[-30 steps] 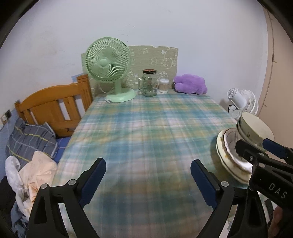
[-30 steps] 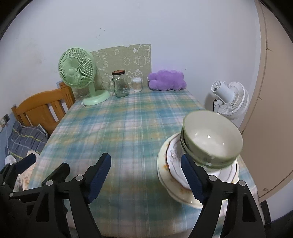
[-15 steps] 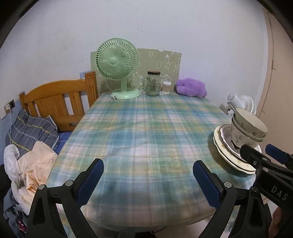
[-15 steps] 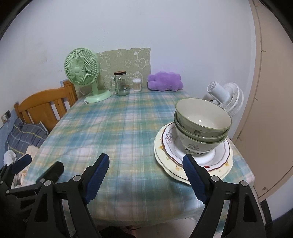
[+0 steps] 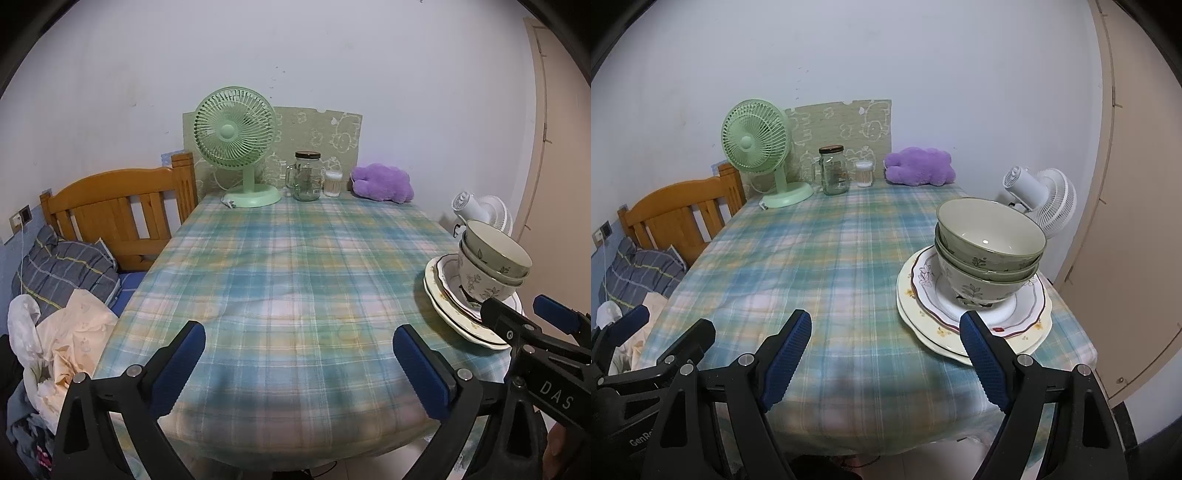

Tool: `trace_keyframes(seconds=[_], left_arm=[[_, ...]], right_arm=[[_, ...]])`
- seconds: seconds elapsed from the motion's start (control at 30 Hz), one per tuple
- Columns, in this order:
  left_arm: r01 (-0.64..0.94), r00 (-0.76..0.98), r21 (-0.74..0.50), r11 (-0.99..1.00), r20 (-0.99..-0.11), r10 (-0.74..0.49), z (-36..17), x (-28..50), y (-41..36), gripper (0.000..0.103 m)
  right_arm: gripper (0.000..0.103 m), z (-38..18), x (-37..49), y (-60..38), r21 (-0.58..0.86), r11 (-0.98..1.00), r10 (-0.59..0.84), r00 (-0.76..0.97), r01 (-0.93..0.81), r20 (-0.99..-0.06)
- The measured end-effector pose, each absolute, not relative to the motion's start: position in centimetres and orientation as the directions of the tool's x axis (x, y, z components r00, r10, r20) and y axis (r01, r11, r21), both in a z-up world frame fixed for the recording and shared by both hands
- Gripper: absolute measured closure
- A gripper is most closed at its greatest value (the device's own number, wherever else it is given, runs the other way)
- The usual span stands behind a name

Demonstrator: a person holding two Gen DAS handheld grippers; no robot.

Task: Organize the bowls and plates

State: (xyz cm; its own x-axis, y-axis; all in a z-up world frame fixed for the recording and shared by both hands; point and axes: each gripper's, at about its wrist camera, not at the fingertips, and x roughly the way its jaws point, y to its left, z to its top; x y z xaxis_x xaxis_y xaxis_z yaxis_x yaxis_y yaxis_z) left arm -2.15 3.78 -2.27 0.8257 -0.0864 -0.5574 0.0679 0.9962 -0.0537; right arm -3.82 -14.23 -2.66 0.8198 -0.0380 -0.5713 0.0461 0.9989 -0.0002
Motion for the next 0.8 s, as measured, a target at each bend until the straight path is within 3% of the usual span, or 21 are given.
trace_keyframes(seconds=[0.8], left_arm=[[0.065,0.831,-0.057,0.996,-0.550,-0.086,-1.90,-2.76,3.68,0.000]], right_arm=[[0.018,-2.99,-4.20,-14.13,0.001,0.999,-0.033,0.808,0.042,-0.588]])
